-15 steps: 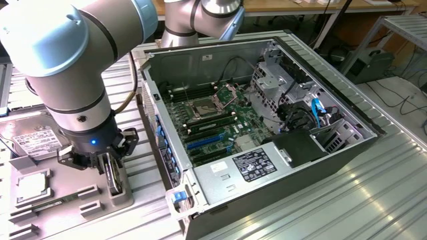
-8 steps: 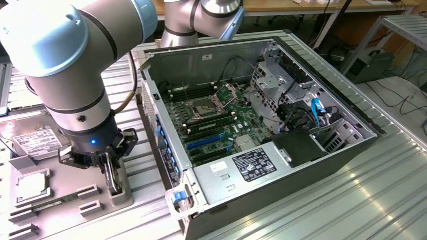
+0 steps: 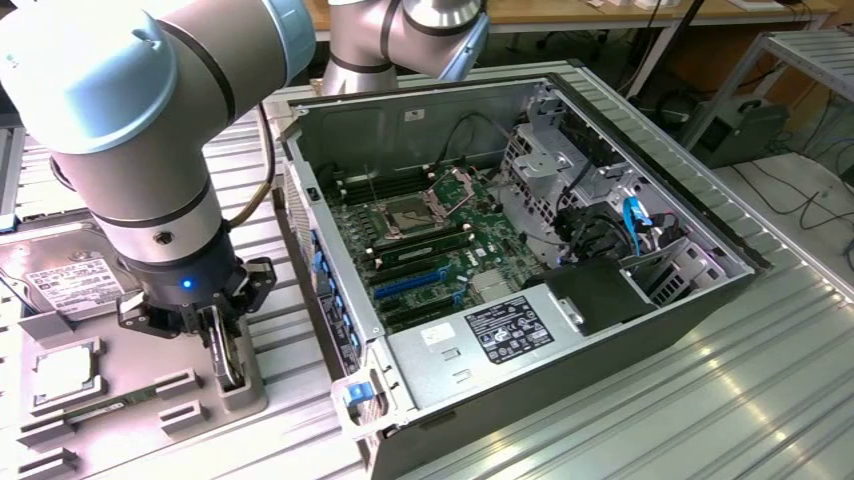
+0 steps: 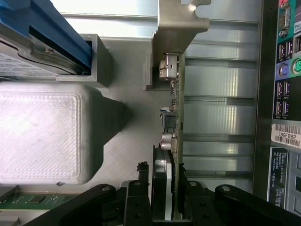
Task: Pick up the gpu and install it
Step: 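Pick up the gpu and move the gpu toward the slot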
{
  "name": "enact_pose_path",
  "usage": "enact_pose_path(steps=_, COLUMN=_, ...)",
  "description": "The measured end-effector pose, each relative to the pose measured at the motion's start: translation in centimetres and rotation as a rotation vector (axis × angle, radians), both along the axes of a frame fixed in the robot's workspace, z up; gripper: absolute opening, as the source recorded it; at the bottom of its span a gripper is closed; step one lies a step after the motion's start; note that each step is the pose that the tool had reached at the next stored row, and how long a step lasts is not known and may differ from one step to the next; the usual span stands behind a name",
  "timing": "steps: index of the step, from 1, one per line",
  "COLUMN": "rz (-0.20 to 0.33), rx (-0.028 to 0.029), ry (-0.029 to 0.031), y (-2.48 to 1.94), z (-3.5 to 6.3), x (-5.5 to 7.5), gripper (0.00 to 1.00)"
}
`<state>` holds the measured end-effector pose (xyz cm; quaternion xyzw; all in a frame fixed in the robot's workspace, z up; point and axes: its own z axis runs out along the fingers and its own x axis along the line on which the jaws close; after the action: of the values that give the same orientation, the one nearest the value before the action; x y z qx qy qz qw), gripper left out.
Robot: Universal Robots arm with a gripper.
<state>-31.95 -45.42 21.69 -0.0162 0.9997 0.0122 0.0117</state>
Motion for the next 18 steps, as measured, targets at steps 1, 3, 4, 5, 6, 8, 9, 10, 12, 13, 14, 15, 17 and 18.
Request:
enact_pose_path(steps=1, rz=0.000, rx=0.0000, ry=0.0000, y=0.00, z=0.00, x=0.00, gripper=0.34)
enact_pose_path(steps=3, rz=0.000, rx=0.0003, ry=-0.0003, y=0.01, z=-0.02, x=0.05, gripper=0.34)
enact_pose_path(steps=4, rz=0.000, rx=0.0002, ry=-0.0003, y=0.01, z=-0.02, x=0.09, gripper=0.34)
enact_pose_path(steps=5, rz=0.000, rx=0.0002, ry=-0.0002, y=0.01, z=-0.01, x=0.11, gripper=0.34)
enact_pose_path(steps=6, rz=0.000, rx=0.0000, ry=0.0000, y=0.00, z=0.00, x=0.13, gripper=0.34)
enact_pose_path(steps=8, rz=0.000, rx=0.0000, ry=0.0000, y=0.00, z=0.00, x=0.19, gripper=0.34)
enact_pose_path(steps=9, rz=0.000, rx=-0.0001, ry=0.0001, y=0.00, z=0.00, x=0.27, gripper=0.34)
enact_pose_path(steps=10, rz=0.000, rx=-0.0001, ry=0.0004, y=0.00, z=0.00, x=0.35, gripper=0.34)
enact_pose_path(steps=12, rz=0.000, rx=0.0000, ry=0.0004, y=0.00, z=0.00, x=0.36, gripper=0.34)
enact_pose_path(steps=13, rz=0.000, rx=0.0000, ry=0.0004, y=0.00, z=-0.01, x=0.36, gripper=0.34)
enact_pose_path(steps=14, rz=0.000, rx=0.0000, ry=0.0004, y=0.00, z=0.00, x=0.37, gripper=0.34)
enact_pose_path(steps=15, rz=0.000, rx=0.0000, ry=0.0005, y=0.00, z=0.00, x=0.41, gripper=0.34)
enact_pose_path(steps=17, rz=0.000, rx=0.0003, ry=0.0007, y=-0.01, z=0.00, x=0.46, gripper=0.34)
enact_pose_path(steps=18, rz=0.000, rx=0.0003, ry=0.0008, y=-0.01, z=0.00, x=0.46, gripper=0.34)
